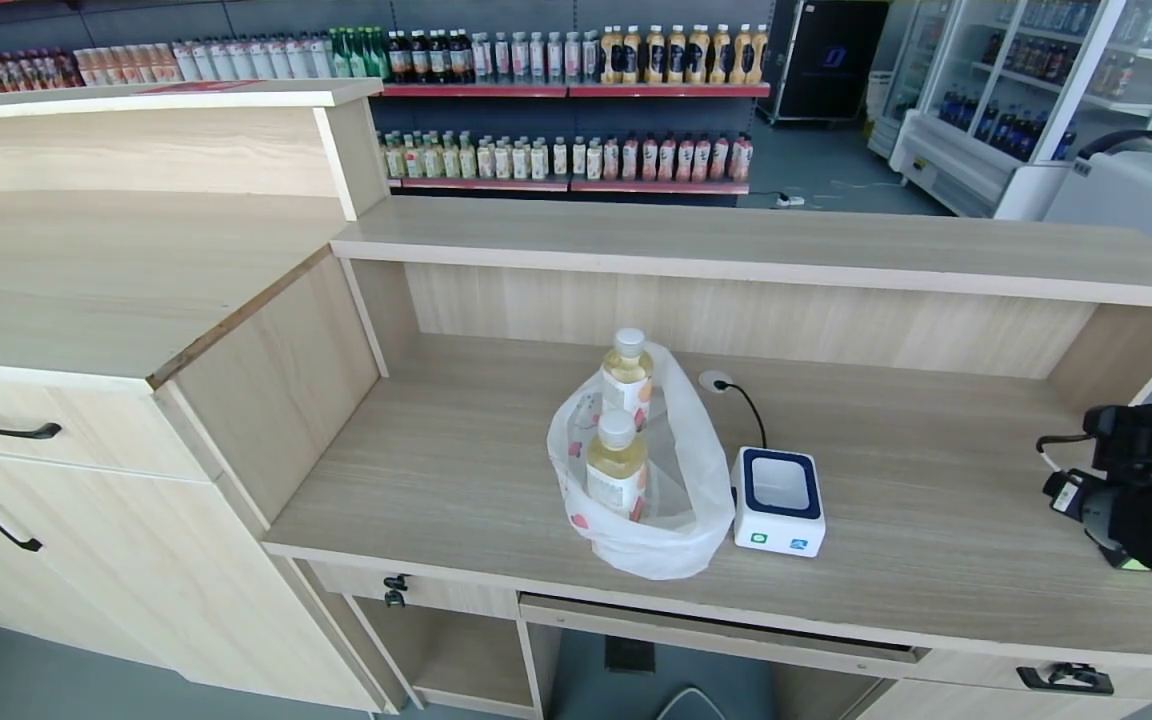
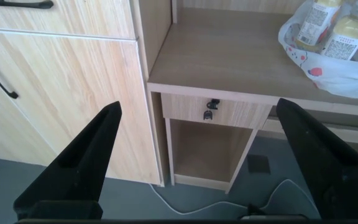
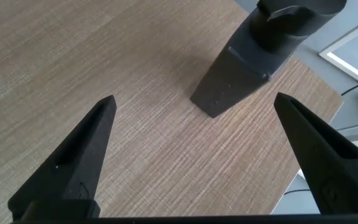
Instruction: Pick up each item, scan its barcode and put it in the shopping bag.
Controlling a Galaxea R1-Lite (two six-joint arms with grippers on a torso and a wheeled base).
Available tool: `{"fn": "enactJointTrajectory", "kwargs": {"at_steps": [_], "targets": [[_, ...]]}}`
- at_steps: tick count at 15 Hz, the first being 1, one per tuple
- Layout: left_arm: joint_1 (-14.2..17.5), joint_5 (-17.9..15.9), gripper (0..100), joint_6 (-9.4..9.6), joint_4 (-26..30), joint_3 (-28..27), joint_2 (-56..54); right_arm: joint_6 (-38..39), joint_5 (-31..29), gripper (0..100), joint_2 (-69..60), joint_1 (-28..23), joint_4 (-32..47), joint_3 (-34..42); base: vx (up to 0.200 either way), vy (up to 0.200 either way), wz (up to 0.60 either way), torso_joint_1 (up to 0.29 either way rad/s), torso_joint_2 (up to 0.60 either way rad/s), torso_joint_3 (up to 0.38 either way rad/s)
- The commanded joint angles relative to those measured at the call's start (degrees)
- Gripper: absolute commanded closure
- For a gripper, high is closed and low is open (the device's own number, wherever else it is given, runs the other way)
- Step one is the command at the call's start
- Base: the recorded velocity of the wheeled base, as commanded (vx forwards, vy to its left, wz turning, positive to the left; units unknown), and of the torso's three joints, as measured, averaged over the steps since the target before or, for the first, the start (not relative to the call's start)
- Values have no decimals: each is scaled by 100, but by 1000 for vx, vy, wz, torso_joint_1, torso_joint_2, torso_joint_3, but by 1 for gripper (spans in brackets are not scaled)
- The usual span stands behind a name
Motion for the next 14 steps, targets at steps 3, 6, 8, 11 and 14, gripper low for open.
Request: {"fn": "enactJointTrajectory", "kwargs": {"at_steps": [3,6,8,11,14], "targets": [[-1,0,0,0,-1,0,-2,-154,-10,0,279,47,-46,-192,0,0,0,0,0,0],[-1,0,0,0,-1,0,-2,-260,-18,0,455,108,-46,-465,0,0,0,0,0,0],[-1,0,0,0,-1,0,-2,-348,-18,0,543,108,-46,-561,0,0,0,0,0,0],[-1,0,0,0,-9,0,-2,-497,-106,0,446,108,-46,-473,0,0,0,0,0,0],[-1,0,0,0,-1,0,-2,-989,-256,0,-116,108,-28,186,0,0,0,0,0,0]]}}
